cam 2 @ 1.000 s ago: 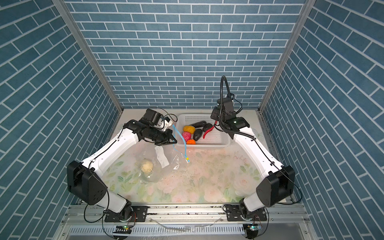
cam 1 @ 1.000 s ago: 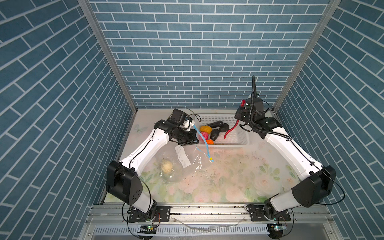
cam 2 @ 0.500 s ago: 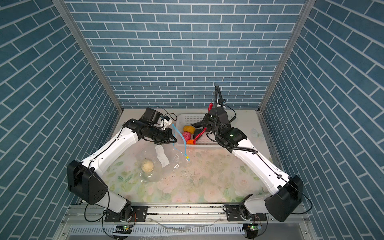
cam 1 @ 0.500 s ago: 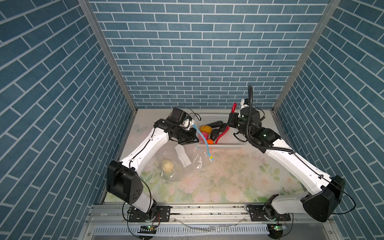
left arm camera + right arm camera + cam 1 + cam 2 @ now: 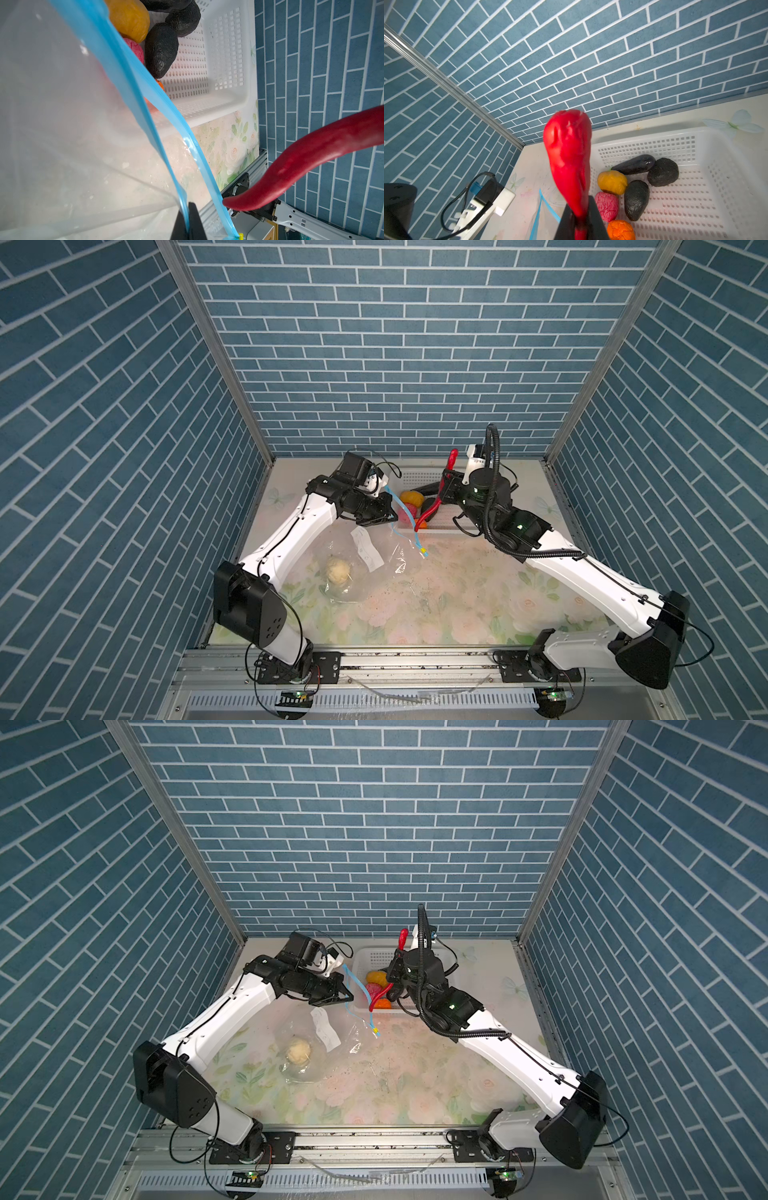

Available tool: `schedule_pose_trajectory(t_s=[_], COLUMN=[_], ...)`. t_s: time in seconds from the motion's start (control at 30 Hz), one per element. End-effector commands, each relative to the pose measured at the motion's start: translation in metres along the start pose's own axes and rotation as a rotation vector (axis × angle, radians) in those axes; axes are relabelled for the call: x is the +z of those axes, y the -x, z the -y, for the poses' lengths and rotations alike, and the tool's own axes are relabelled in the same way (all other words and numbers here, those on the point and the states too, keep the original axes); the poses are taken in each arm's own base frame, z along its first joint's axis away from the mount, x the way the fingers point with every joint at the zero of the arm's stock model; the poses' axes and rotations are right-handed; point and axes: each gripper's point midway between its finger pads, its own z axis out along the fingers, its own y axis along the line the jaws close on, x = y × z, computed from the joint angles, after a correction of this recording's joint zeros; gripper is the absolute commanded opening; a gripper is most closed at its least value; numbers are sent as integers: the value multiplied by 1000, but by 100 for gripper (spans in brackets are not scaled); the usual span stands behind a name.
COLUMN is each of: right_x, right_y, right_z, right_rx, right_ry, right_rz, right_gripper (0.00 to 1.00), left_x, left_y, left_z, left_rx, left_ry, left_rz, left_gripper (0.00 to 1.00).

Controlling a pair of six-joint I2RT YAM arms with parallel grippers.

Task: Place the food in the zip-top bag and seal the zipper
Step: 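Carry the pepper over the bag mouth and release it inside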

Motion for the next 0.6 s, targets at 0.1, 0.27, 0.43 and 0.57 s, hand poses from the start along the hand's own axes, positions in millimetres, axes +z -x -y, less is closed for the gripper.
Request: schedule_pose_trajectory(t_s=[0.1,0.27,0.43,0.57], right_x=[4,2,7,12], right_y=[-26,-49,-67,-76], right_z=[-9,-11,-15,-19], right_rx=[-20,-17,-8,7], right_ry=[7,13,27,45], right_rz=[-43,-106,-152,-164], right_gripper=[12,12,13,15], left_x=[-6,-5,-3,-2], left_y=[7,10,13,14], left_z=[7,7,9,11], left_rx=[13,13,11,9], left_ry=[-13,-15,-29,-39], left_rz=[11,10,13,13], left_gripper=[0,0,0,0])
